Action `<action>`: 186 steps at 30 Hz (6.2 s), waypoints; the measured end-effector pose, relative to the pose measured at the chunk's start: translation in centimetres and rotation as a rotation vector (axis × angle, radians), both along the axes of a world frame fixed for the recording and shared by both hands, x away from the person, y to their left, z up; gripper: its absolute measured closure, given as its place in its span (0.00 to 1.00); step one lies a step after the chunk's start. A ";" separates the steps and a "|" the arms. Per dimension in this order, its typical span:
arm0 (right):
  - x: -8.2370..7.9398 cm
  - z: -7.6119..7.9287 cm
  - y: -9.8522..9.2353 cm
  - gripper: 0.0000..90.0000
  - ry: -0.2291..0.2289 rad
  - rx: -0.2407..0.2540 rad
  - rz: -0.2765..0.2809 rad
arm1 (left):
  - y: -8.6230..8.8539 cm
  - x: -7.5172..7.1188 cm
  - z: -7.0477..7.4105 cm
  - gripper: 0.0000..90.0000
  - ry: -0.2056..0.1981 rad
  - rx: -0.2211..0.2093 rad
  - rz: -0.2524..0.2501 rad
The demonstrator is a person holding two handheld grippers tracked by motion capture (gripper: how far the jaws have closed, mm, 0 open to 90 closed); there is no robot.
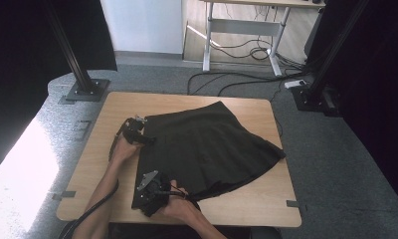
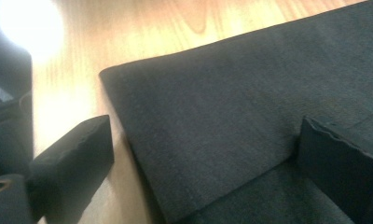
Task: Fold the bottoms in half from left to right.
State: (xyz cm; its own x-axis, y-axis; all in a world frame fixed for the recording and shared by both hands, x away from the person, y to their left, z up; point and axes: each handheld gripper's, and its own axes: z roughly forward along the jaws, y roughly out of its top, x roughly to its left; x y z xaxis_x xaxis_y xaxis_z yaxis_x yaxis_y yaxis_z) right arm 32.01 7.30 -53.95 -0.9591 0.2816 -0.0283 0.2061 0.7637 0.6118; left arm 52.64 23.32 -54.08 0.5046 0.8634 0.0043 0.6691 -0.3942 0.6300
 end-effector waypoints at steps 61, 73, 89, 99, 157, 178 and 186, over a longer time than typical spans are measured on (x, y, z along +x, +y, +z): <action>-3.2 3.7 8.0 0.89 0.024 0.122 0.173 | 10.0 -8.4 6.7 0.87 0.012 0.030 -0.106; -0.1 7.9 0.0 0.90 -0.010 0.226 0.030 | 5.8 -5.6 10.7 0.86 -0.081 -0.041 -0.086; 2.6 13.0 -11.3 0.90 -0.120 0.293 -0.185 | -3.7 -1.3 15.8 0.86 -0.161 -0.063 -0.093; 3.7 14.5 -17.8 0.90 -0.165 0.317 -0.314 | -9.8 1.2 17.1 0.86 -0.179 -0.045 -0.140; 5.4 8.9 -33.4 0.29 -0.128 0.171 -0.726 | -17.4 -2.1 9.8 0.15 -0.193 -0.003 -0.383; 4.7 2.5 -34.8 0.14 -0.089 0.194 -0.784 | -3.2 -14.0 3.9 0.02 -0.141 -0.048 -0.235; 2.3 -0.3 -35.4 0.00 -0.080 0.138 -0.802 | 0.4 -17.0 0.3 0.00 -0.101 -0.003 -0.180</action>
